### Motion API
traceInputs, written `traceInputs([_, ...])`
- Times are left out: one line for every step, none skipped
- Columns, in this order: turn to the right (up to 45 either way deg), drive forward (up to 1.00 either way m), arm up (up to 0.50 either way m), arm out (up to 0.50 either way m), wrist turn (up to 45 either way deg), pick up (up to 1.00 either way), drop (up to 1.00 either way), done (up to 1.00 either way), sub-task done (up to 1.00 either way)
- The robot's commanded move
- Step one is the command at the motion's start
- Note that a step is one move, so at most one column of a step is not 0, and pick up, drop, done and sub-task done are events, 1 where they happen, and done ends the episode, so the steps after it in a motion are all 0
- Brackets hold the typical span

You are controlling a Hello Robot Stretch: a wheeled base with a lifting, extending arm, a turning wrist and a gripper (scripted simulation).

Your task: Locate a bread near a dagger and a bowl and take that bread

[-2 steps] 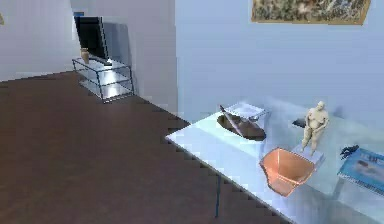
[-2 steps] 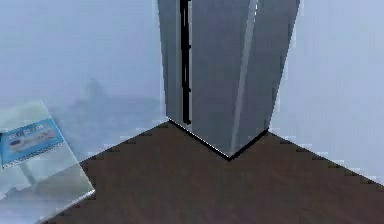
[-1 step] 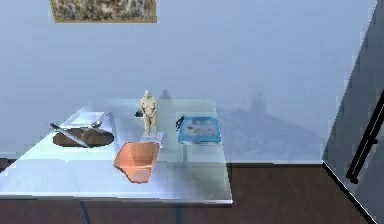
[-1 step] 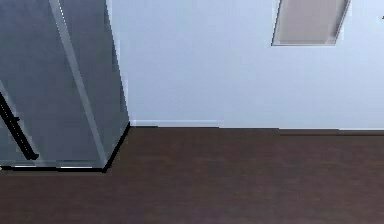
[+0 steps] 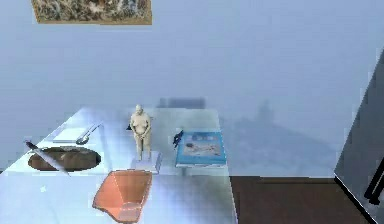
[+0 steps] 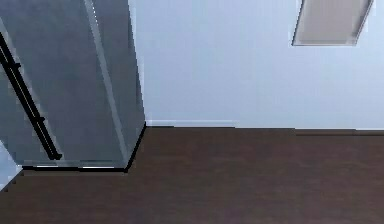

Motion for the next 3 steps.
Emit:
traceInputs([-45.0, 0.0, 0.0, 0.0, 0.0, 0.0, 0.0, 0.0, 0.0])
traceInputs([-45.0, 0.0, 0.0, 0.0, 0.0, 0.0, 0.0, 0.0, 0.0])
traceInputs([-33.0, 0.0, 0.0, 0.0, 0.0, 0.0, 0.0, 0.0, 0.0])
